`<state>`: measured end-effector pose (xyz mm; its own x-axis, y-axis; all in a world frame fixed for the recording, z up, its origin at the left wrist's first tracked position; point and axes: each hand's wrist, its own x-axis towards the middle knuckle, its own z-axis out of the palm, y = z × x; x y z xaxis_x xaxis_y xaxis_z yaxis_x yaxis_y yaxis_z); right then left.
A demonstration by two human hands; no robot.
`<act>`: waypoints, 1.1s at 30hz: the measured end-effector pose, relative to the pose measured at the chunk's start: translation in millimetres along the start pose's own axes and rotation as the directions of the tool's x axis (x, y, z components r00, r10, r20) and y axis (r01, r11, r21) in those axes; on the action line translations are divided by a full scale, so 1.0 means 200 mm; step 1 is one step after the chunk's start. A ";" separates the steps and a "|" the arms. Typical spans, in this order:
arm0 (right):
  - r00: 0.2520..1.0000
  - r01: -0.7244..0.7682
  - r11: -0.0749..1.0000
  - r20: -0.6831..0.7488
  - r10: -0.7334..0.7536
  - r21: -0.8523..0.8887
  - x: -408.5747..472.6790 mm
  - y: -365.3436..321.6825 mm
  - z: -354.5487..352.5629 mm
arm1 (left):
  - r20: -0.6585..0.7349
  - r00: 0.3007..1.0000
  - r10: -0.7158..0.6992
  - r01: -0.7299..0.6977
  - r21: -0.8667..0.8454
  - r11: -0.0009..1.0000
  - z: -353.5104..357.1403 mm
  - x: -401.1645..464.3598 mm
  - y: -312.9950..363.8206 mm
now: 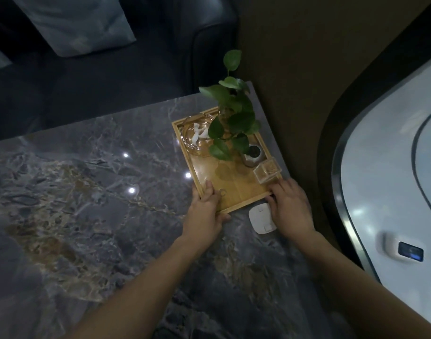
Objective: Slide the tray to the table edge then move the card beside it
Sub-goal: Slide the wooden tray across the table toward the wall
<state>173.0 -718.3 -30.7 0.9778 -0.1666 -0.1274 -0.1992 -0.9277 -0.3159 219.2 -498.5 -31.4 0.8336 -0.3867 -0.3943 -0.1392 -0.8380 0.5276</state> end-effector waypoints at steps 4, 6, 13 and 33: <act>1.000 -0.002 0.998 -0.001 0.002 -0.063 -0.03 0.00 -0.03 | -0.007 1.000 0.030 -0.030 0.006 1.000 0.02 0.01 0.02; 1.000 -0.002 0.996 0.012 0.003 -0.086 -0.05 0.00 -0.04 | -0.010 0.999 0.040 -0.040 0.016 0.999 0.02 0.02 0.03; 0.998 -0.017 0.994 0.053 0.022 -0.105 -0.08 0.03 -0.04 | 0.021 0.999 0.046 -0.047 0.025 0.999 0.03 0.03 0.07; 0.993 -0.069 0.981 0.085 0.085 -0.181 -0.10 0.08 -0.04 | 0.058 0.996 0.073 -0.076 0.064 0.995 0.04 0.11 0.17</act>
<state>150.1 -732.6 -25.1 0.9480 -0.2160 -0.2337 -0.2508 -0.9591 -0.1311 228.1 -537.7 -28.4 0.7891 -0.4681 -0.3977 -0.2363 -0.8290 0.5069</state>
